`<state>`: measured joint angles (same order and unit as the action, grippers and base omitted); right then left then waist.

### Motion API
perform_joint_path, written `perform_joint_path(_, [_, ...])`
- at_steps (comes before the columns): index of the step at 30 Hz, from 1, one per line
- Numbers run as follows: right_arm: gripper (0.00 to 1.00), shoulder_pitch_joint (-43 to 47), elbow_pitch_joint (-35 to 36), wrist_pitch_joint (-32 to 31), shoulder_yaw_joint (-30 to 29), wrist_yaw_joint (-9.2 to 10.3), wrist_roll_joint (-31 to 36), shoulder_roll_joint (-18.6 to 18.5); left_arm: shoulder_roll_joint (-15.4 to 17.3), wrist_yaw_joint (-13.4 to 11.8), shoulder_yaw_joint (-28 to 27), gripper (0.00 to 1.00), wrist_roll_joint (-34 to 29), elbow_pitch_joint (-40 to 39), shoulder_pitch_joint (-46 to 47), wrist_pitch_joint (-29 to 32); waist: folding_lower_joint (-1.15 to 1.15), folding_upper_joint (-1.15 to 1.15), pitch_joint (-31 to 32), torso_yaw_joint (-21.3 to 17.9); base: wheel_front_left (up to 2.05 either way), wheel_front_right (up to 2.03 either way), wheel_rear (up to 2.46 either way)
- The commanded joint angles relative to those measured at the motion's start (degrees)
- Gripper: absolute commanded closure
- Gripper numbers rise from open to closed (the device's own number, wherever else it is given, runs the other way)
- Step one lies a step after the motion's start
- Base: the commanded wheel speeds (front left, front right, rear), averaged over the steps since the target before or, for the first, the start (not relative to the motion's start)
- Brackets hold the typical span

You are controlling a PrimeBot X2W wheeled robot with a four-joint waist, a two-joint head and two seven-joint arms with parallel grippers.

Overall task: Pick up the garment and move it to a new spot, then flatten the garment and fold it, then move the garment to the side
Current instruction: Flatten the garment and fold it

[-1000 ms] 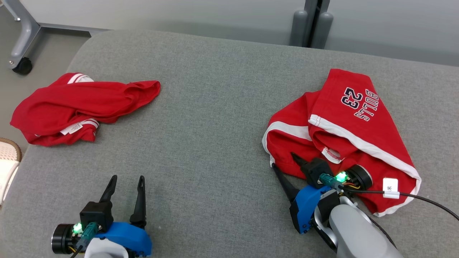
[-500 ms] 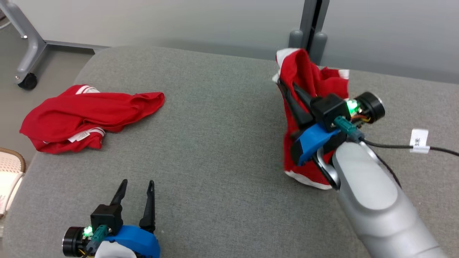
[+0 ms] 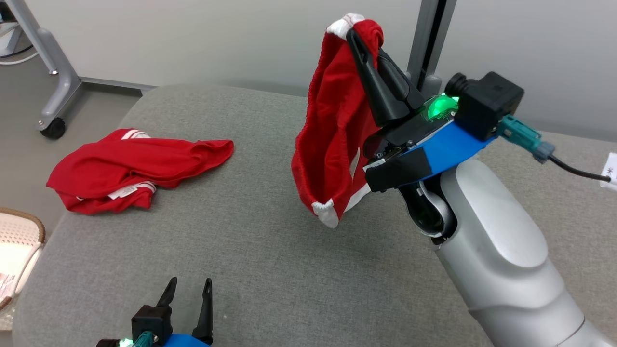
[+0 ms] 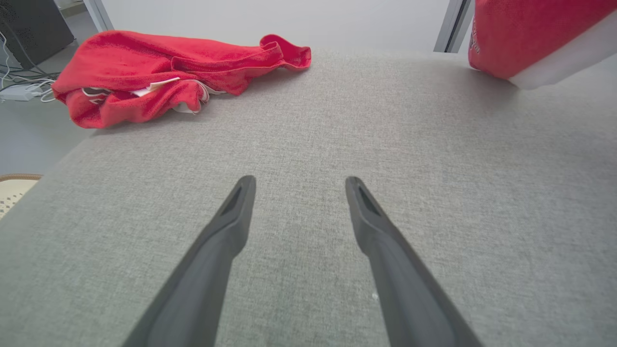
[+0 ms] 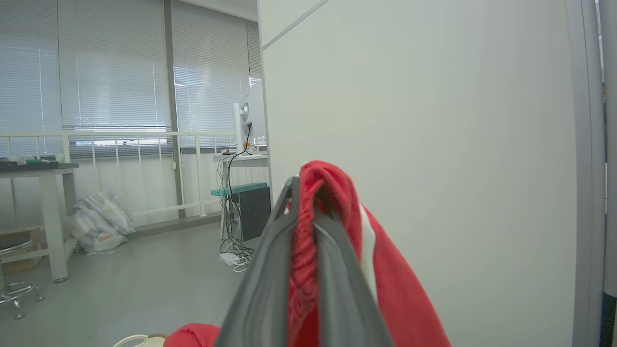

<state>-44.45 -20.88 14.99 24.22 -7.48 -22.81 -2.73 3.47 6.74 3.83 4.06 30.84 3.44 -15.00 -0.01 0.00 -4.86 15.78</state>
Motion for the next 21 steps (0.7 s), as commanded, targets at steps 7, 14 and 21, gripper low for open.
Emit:
perform_joint_path(7, [1.0,3.1,10.9,0.2,-3.9,-0.02,-17.2,-0.4,0.1,-0.3,-0.1,0.0,-0.9,0.6,-0.4,-0.3,0.01,0.0,0.8,-3.7,0.0,0.0,0.0])
perform_joint_path(14, [1.0,10.6,-3.2,0.2,-19.5,-0.03,-6.2,-0.3,0.2,-0.1,-0.3,0.0,-0.6,0.0,0.6,-0.3,0.01,0.0,-1.0,-6.4,0.0,0.0,0.0])
perform_joint_path(21, [0.0,19.1,-13.8,0.3,-36.8,-0.04,9.7,-0.3,0.4,0.3,0.0,0.0,-0.7,-0.8,1.6,-0.3,0.01,0.0,-2.4,-7.7,0.0,0.0,0.0])
